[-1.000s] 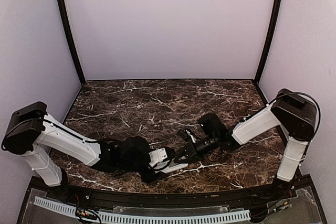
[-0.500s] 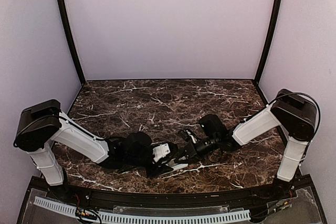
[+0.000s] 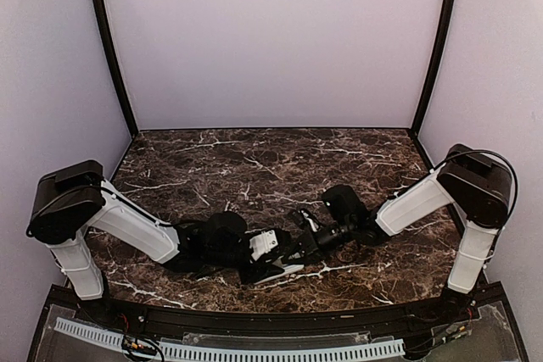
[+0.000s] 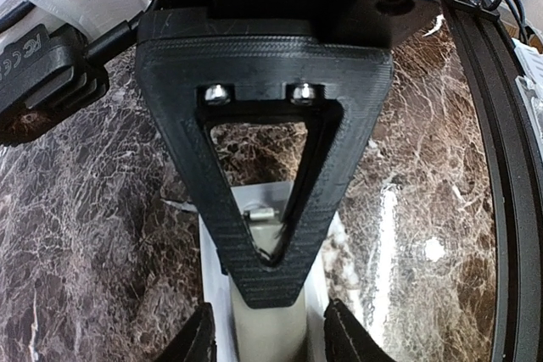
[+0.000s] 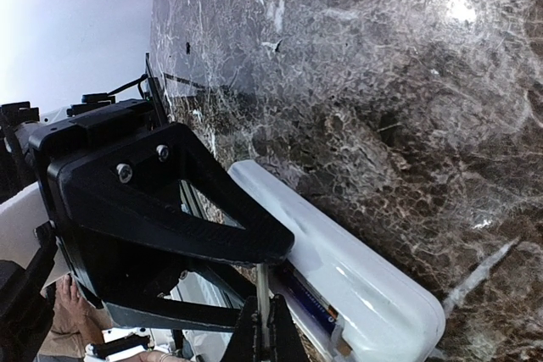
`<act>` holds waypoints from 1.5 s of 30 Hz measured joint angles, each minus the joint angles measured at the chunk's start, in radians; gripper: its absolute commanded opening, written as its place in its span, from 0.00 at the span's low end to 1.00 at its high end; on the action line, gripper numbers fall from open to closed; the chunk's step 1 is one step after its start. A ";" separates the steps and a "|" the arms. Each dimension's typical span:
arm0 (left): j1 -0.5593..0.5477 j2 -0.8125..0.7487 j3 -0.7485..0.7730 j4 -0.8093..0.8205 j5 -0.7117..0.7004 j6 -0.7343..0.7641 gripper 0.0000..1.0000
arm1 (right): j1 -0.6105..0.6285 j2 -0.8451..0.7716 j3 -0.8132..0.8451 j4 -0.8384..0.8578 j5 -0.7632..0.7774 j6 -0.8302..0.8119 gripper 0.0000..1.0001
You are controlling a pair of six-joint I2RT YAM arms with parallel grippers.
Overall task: Load the batteries into the remote control
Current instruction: Place the battery cover on the remote control without the battery cover.
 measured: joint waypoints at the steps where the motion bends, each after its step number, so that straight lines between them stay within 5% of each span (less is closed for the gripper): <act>1: 0.000 0.001 0.000 0.000 0.000 0.000 0.37 | 0.000 0.000 0.000 0.000 0.001 0.000 0.00; 30: 0.000 0.005 0.007 -0.003 0.007 0.007 0.21 | 0.003 0.000 0.000 0.003 0.003 0.005 0.00; 45: -0.020 0.005 0.072 -0.129 -0.017 0.060 0.11 | 0.019 -0.001 0.028 -0.082 0.038 -0.031 0.14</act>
